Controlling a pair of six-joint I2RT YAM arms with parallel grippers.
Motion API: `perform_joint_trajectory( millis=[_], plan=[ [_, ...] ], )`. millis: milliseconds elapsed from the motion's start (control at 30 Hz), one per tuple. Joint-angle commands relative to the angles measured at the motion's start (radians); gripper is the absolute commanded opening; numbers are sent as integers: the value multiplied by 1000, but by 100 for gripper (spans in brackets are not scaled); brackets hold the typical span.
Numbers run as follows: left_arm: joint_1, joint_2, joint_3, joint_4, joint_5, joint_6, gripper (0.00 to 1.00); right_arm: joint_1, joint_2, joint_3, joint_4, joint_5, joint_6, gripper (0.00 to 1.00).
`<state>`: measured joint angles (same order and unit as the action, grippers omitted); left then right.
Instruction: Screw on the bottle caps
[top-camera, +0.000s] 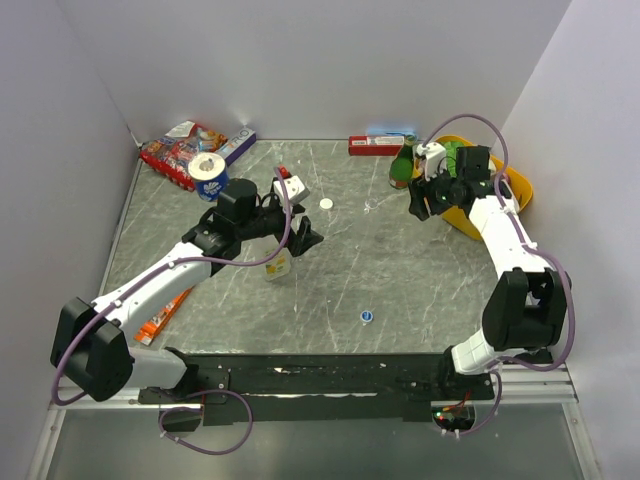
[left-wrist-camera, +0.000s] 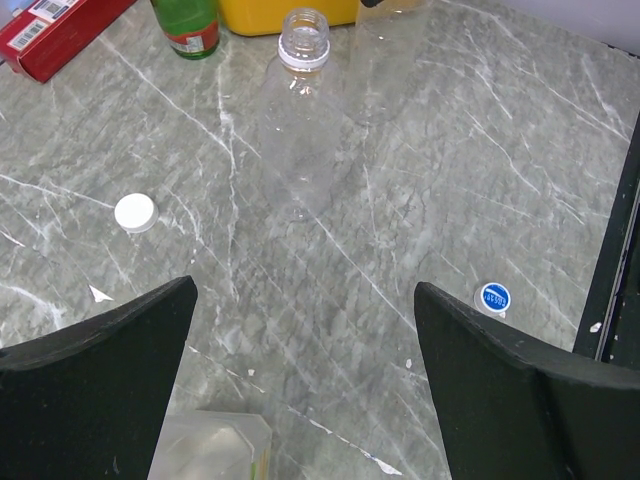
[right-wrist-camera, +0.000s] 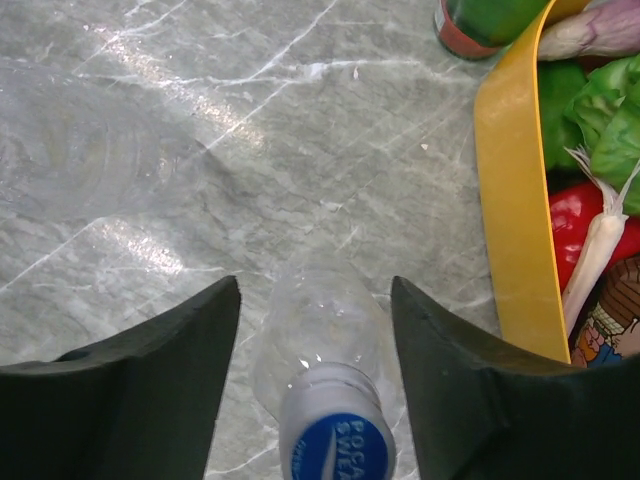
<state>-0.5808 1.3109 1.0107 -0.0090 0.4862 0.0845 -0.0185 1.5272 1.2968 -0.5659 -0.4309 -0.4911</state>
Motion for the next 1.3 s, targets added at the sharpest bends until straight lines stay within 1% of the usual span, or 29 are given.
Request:
perform_joint_trajectory(
  millis=[0, 367, 467, 500, 600, 633, 700, 733, 833, 967, 1167, 1267],
  plan=[
    [4, 5, 37, 20, 29, -17, 96, -6, -2, 41, 15, 7, 16, 71],
    [4, 11, 37, 21, 32, -17, 96, -8, 42, 111, 11, 1, 17, 73],
    [3, 11, 37, 21, 26, -19, 96, -6, 31, 136, 9, -29, 13, 75],
    [2, 10, 37, 21, 22, -19, 96, -6, 13, 144, 11, -46, 14, 75],
    [4, 5, 37, 20, 3, -22, 96, -6, -36, 167, 17, -184, 3, 78],
    [3, 1, 40, 18, 0, -23, 96, -5, -50, 167, 29, -266, 5, 79],
    [4, -1, 42, 15, -1, -23, 96, 14, -84, 154, 58, -311, 26, 84],
    [4, -2, 43, 12, 0, -22, 96, 14, -88, 148, 72, -321, 34, 85],
    [2, -6, 46, 12, 2, -19, 96, 104, -72, 150, 61, -319, 25, 86],
    [2, -15, 42, 12, 2, -15, 96, 195, -42, 124, 76, -255, 13, 86],
    [10, -42, 22, 12, -3, -19, 96, 261, 11, 128, 103, -169, 36, 87],
    [18, -53, 12, 12, -1, -20, 96, 267, 34, 136, 112, -128, 37, 86]
  ],
)
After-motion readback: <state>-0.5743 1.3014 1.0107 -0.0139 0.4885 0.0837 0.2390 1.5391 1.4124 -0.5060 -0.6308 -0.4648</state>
